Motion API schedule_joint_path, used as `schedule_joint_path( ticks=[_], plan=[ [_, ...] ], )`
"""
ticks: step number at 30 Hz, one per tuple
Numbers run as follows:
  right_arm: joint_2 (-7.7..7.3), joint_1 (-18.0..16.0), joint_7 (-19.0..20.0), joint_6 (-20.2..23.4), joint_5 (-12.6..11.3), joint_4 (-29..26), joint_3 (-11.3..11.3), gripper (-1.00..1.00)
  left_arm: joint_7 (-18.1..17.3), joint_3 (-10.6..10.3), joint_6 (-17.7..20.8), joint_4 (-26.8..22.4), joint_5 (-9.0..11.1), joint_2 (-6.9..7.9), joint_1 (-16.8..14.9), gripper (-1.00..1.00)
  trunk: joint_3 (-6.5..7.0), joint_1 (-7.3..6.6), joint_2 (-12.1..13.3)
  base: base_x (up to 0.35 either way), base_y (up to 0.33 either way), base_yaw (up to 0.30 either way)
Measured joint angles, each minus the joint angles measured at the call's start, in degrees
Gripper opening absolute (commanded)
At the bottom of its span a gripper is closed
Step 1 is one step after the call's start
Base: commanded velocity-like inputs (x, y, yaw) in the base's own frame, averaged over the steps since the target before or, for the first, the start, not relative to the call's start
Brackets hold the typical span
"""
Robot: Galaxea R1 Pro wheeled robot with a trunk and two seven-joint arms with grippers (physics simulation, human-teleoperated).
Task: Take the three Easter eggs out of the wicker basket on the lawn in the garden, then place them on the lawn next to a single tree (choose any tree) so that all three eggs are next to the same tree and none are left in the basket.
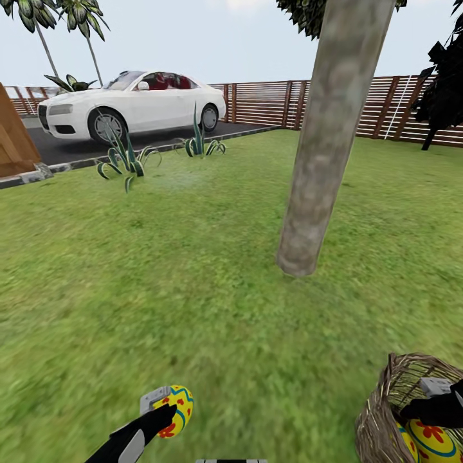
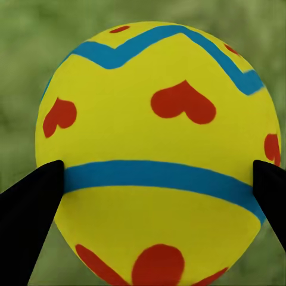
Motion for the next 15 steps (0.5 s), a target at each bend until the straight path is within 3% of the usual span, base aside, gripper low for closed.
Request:
schedule_joint_path(
  ticks=[15],
  plan=[
    [0.08, 0.0, 0.0, 0.0, 0.0, 0.02, 0.02, 1.0, -0.09, -0.13, 0.18, -0.05, 0.0, 0.06, 0.0, -1.0, -0.44, 0.05, -0.02, 0.0, 0.0, 0.0]
  ],
)
